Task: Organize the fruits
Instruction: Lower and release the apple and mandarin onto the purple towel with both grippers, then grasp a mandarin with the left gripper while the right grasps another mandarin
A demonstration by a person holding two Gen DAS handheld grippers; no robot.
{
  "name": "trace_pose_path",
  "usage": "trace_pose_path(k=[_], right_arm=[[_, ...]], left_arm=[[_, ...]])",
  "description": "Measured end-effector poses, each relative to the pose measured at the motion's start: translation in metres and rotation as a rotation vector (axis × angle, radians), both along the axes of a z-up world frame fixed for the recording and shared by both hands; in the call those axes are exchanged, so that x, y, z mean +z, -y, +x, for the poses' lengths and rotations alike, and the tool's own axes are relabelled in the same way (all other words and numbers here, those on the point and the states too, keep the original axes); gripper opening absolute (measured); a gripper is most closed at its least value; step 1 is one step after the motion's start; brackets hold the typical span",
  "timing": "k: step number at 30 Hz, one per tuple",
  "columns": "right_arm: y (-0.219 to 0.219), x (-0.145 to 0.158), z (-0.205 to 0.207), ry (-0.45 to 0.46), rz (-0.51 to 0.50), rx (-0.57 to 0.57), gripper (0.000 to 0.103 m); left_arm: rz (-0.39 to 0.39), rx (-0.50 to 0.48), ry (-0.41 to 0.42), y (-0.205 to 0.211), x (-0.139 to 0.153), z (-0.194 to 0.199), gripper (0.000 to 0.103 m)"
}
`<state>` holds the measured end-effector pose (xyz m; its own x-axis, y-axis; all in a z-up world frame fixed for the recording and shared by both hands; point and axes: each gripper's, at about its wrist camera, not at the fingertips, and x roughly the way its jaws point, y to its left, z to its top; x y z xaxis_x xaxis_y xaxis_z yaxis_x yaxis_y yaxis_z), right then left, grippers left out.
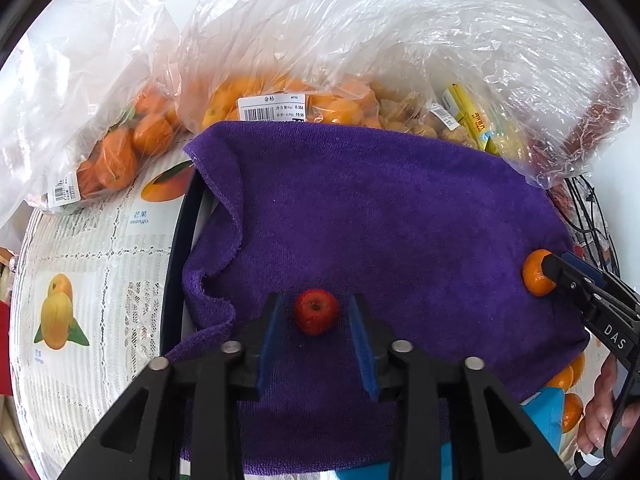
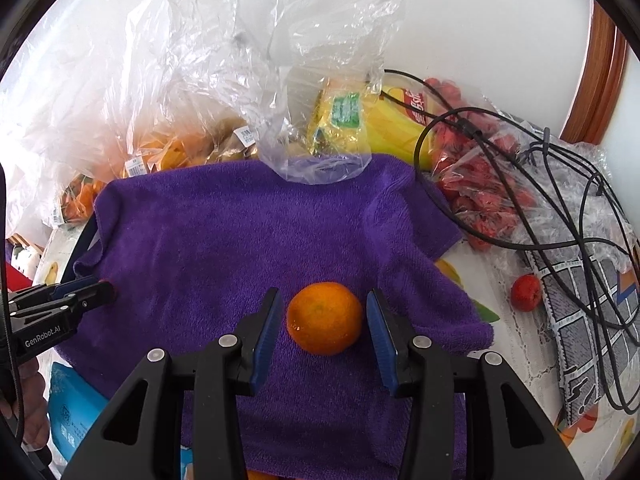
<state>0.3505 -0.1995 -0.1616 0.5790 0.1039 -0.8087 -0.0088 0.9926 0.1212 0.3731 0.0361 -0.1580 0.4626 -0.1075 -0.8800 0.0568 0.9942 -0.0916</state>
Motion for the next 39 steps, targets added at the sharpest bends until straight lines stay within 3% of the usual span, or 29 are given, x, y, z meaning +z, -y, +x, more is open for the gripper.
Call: trace_pose_path(k=[1,8,16,19,25,29,39], right_arm=[[0.000,0.003,-0.001,0.007,0.002,0.000,0.052],[0.004,0.033,-0.026,0.075,0.012,-0.031,0.078],[0.021,0.060,-0.072,0.158,-0.070,-0.116,0.079],[0.026,0.059,-0.087,0.146,-0.092,-0.123,0.079],[0.037,0.040,-0.110,0.085,-0.047,-0.096,0.061],[0.041,0.018,-0.115,0.022,-0.004,-0.085,0.040],[0.047,-0.013,-0.108,-0.027,0.073,-0.074,0.036]], left_arm=[[0.007,0.002,0.005,0.000,0.002,-0.002,0.052],[0.016,0.001,0.060,-0.001,0.029,-0.023,0.053],[0.011,0.026,0.102,-0.007,0.058,-0.058,0.054],[0.005,0.044,0.107,-0.009,0.062,-0.070,0.055],[0.000,0.051,0.112,-0.007,0.065,-0.090,0.055],[-0.003,0.054,0.110,-0.005,0.063,-0.098,0.055],[0.024,0.049,0.084,0.000,0.055,-0.101,0.055]])
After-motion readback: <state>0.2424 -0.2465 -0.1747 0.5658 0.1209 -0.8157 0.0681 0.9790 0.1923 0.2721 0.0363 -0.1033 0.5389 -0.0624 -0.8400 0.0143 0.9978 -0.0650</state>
